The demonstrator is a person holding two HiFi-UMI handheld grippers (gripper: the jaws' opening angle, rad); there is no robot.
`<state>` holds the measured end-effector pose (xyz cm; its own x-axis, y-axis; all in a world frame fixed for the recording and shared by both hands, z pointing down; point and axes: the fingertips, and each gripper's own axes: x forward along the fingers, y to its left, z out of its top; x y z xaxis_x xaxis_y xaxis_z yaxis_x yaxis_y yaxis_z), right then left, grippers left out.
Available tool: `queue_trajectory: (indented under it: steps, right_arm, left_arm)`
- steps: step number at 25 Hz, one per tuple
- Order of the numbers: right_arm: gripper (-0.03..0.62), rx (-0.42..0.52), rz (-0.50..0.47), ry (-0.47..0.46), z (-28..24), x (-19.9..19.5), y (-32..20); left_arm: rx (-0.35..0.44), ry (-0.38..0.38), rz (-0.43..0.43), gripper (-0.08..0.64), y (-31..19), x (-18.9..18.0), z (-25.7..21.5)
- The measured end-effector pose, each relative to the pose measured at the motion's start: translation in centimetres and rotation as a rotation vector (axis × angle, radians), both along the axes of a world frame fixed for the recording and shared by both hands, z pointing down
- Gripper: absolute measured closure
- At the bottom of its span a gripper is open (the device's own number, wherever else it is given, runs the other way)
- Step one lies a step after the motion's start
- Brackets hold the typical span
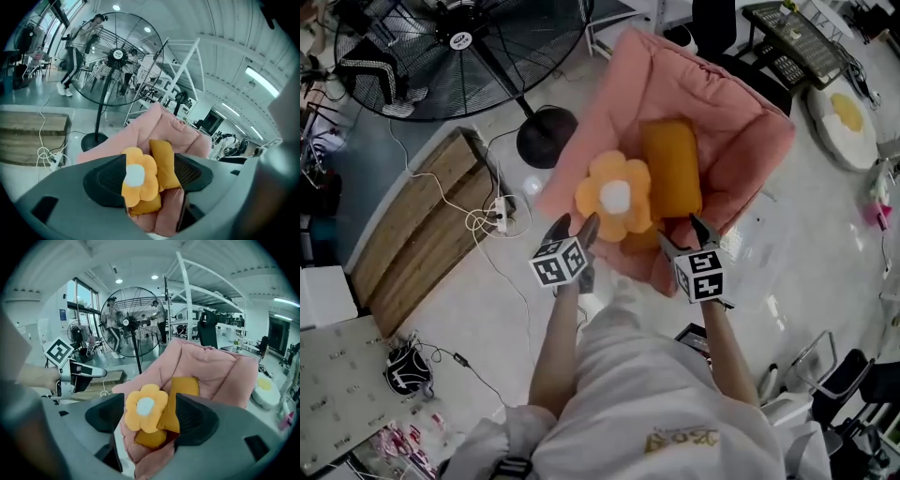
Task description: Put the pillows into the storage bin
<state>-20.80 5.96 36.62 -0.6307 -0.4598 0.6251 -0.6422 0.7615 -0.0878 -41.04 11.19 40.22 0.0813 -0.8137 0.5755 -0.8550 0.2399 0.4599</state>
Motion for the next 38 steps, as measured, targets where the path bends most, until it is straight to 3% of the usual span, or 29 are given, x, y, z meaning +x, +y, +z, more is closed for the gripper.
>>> queue_trajectory:
  steps: [13,26,38]
  right_arm:
    - [0.252,-0.09,-0.079,0.119,8.9,-6.2,-6.4]
    - [0.252,-0.154,-0.182,0.237,18.5,-8.2,-9.4]
    - [0.252,-0.171,-0.245,0.347,25.0,-9.2,-9.9]
  left_arm:
    - [-0.169,0.041,0.009,0.238,-3.7,-3.8,9.2]
    - [-0.31,0.052,0.057,0.244,-5.0,-3.0,18.6]
    - [-0.421,0.117,-0.054,0.239,-4.2,-4.4,26.5]
